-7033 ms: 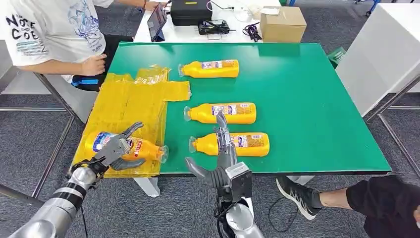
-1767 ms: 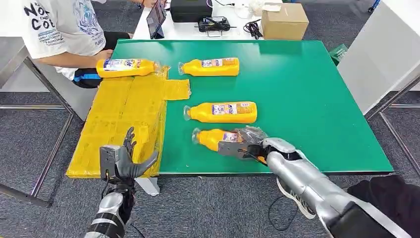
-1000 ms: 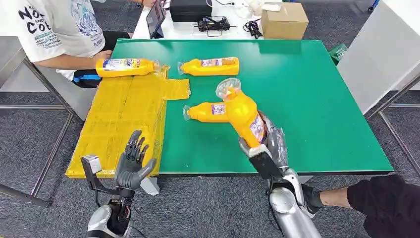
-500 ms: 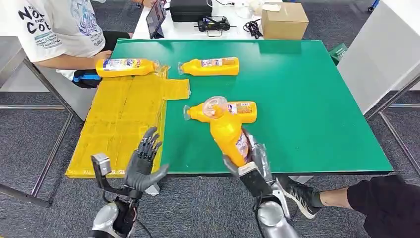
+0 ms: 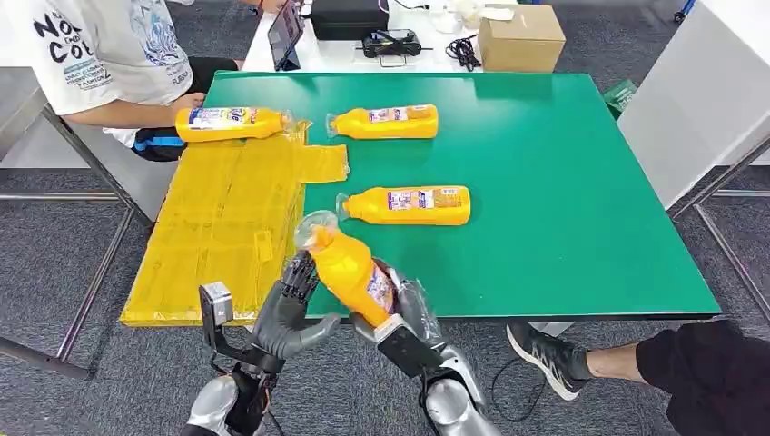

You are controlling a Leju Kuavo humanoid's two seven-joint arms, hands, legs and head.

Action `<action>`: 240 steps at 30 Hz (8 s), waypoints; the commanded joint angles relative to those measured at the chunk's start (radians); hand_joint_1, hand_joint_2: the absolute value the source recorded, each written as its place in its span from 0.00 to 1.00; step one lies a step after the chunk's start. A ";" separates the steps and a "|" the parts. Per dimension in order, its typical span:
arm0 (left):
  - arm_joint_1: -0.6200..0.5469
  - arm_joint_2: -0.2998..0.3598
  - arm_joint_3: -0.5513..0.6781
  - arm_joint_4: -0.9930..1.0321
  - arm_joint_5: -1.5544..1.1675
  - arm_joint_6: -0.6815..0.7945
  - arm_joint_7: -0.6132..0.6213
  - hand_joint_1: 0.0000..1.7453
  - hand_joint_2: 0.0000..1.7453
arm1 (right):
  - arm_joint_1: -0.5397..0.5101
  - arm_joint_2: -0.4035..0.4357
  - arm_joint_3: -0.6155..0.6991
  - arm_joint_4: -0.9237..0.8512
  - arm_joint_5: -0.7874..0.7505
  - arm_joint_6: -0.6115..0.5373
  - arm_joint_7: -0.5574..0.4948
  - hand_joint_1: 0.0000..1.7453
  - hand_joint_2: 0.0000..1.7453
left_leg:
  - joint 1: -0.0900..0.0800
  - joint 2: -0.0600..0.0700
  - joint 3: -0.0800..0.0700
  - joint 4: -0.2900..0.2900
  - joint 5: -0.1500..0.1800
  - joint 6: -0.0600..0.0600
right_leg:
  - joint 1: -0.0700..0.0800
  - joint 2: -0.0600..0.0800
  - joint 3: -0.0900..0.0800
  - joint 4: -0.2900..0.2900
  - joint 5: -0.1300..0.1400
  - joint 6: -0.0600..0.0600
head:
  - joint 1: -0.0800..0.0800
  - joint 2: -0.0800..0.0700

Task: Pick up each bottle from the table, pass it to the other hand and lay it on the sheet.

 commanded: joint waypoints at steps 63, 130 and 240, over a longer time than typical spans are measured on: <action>-0.052 0.009 -0.008 0.103 0.137 -0.102 0.032 1.00 1.00 | -0.114 0.068 0.295 0.431 0.028 0.084 -0.001 0.94 1.00 | 0.001 -0.001 0.004 0.000 -0.002 -0.001 | 0.001 -0.002 0.004 -0.001 -0.002 -0.002 | 0.001 0.000; -0.672 0.230 -0.110 0.695 -1.464 0.775 -0.040 1.00 1.00 | -0.070 -0.031 0.124 -0.350 -0.141 -0.205 -0.062 0.00 1.00 | 0.001 0.004 0.002 0.000 0.002 -0.001 | 0.001 0.002 0.001 0.000 0.002 -0.004 | 0.000 0.000; -0.423 -0.020 0.463 0.322 -0.209 0.633 -0.235 0.00 0.00 | -0.066 -0.046 0.186 -0.151 -0.057 -0.207 -0.020 0.00 1.00 | 0.001 0.001 0.004 -0.001 0.002 -0.001 | 0.002 0.000 0.004 -0.001 0.002 -0.004 | 0.000 0.000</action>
